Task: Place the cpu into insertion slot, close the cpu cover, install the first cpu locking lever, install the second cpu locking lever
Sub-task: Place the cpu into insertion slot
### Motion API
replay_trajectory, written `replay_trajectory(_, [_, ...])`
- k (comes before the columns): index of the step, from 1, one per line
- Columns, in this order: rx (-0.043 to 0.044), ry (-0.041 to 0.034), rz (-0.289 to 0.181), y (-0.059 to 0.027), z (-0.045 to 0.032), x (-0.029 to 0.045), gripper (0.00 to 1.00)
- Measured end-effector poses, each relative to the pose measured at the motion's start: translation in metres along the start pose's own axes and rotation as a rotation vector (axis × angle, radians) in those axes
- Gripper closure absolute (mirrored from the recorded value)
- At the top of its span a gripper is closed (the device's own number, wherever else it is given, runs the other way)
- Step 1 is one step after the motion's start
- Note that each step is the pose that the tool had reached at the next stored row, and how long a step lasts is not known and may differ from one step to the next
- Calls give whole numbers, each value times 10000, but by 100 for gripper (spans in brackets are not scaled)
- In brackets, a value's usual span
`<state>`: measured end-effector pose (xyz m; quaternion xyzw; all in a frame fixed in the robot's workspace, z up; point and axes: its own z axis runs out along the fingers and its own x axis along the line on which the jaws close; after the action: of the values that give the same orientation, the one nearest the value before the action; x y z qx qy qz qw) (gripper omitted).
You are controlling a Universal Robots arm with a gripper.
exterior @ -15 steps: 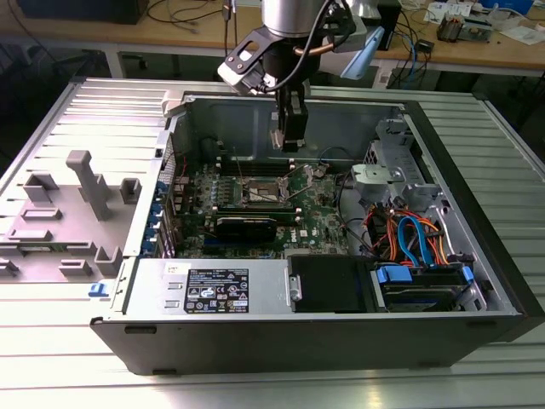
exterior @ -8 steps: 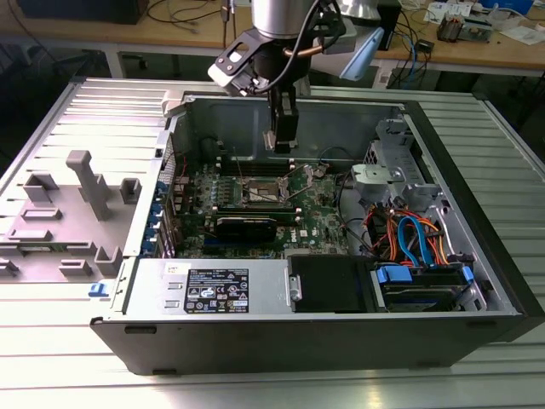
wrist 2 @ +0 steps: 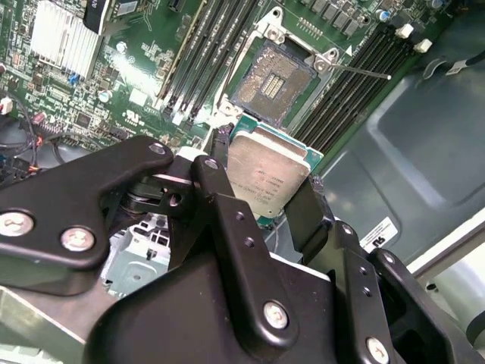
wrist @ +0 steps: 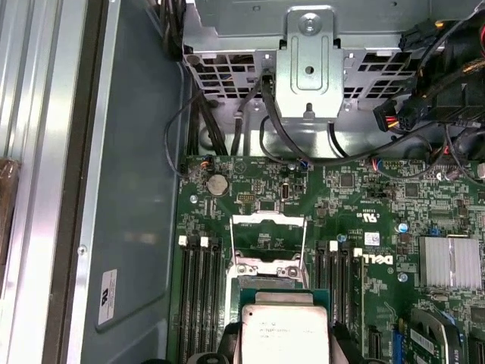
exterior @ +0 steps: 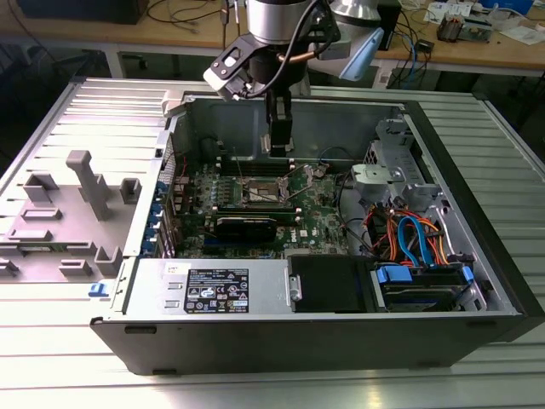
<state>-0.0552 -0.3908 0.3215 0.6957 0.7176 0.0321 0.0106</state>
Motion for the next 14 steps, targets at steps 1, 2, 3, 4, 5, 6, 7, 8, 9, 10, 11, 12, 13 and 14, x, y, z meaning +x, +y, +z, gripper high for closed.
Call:
replay_trajectory(1, [0,-1,1,-1,7,0,45])
replay_trajectory(2, [0,-1,0,-1,12,0,45])
replay_trajectory(3, [0,0,0,-2,16,0,45])
replay_trajectory(4, [0,-2,0,-3,19,-1,45])
replay_trajectory(5, [1,-2,0,-3,19,-1,45])
replay_trajectory(6, [0,-1,0,-3,22,-1,45])
replay_trajectory(7, [0,0,0,-4,25,-1,45])
replay_trajectory(8, [0,0,0,-4,25,-1,45])
replay_trajectory(9, [0,0,0,-4,25,-1,45])
replay_trajectory(10, [0,-1,0,-4,25,-1,45])
replay_trajectory(11, [1,-1,0,-4,25,-1,45])
replay_trajectory(12, [0,0,0,-4,26,-1,45])
replay_trajectory(13, [0,0,1,-4,27,-1,45])
replay_trajectory(14, [0,0,1,-4,28,-1,45])
